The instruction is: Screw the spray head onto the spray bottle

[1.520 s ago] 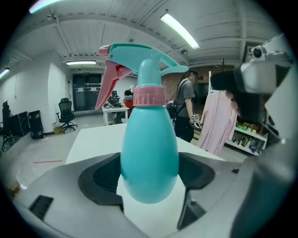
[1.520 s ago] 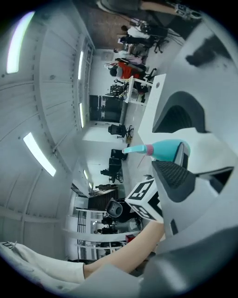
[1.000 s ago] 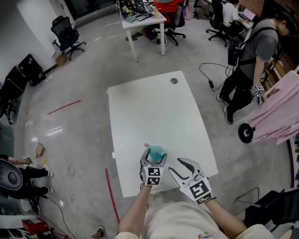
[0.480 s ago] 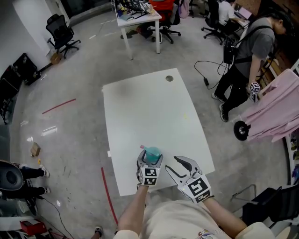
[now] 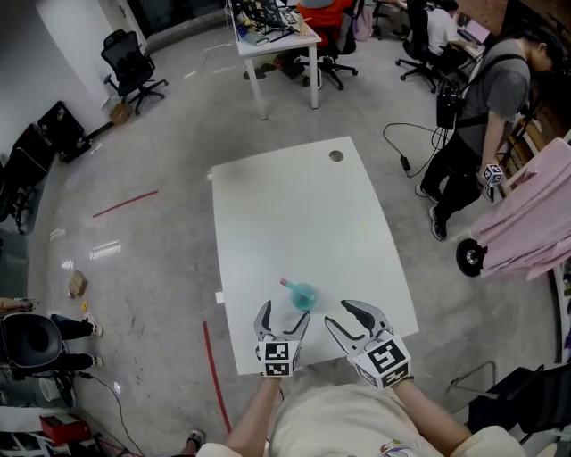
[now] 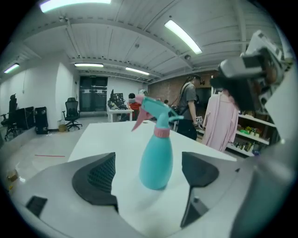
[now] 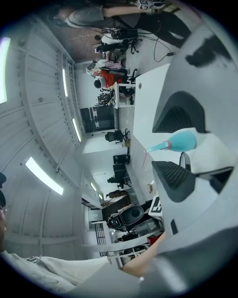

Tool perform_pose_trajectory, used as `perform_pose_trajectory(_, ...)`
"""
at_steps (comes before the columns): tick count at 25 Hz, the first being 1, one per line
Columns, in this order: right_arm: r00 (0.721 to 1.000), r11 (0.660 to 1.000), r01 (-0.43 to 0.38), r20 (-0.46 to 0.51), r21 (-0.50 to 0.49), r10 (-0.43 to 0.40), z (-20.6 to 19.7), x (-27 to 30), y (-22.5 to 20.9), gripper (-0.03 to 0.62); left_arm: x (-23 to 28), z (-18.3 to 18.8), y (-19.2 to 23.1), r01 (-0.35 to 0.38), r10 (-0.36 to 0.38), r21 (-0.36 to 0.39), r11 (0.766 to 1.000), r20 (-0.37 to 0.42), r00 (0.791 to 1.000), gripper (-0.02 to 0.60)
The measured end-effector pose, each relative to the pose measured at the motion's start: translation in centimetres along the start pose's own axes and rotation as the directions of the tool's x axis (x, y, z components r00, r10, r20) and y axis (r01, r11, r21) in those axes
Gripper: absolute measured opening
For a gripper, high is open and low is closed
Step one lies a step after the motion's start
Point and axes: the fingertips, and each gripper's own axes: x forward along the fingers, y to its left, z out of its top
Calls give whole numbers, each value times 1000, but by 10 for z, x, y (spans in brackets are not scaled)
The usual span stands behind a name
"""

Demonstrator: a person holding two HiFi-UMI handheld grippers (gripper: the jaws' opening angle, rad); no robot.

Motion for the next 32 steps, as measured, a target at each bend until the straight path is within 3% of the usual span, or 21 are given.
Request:
perform_pose_trajectory(2, 1000, 1000, -6, 20, 0, 6, 6, 1, -1, 190, -30, 28, -11, 24, -23, -15, 1000, 37, 999, 424)
perform_pose_trajectory(3, 1000, 1000, -9, 30, -2, 10, 9, 0, -2, 190, -46, 44, -19, 26, -25, -7, 1000, 53, 998, 365)
perform_pose_trajectory(6, 999, 1000, -21, 47, 3, 20, 14, -2, 0, 189, -91, 87, -38, 16, -16, -8, 1000, 93, 996, 62)
perform_pose_trajectory(7, 998, 1000, -25, 52, 12, 24, 15, -2, 1, 189, -101, 95, -43, 28, -25, -28, 999, 99, 995, 6)
perform_pose_trajectory(9, 997, 999, -24, 70, 27, 22, 18, -4, 0, 174, -110, 106, -54, 61, -53, -80, 995, 103, 993, 5)
perform_pose_trajectory(12, 996, 999, -19, 92, 39, 15, 22, -7, -3, 8, -115, 118, -66, 63, -52, -97, 993, 113, 992, 5)
perform_pose_trajectory(17, 993, 998, -49, 107, 28, 46, 32, -5, 4, 6, -118, 134, -79, 67, -65, -14, 998, 116, 991, 5)
perform_pose_trajectory(32, 993, 998, -58, 106, 31, 54, 34, -6, 4, 5, -109, 129, -82, 79, -76, -36, 996, 81, 994, 5)
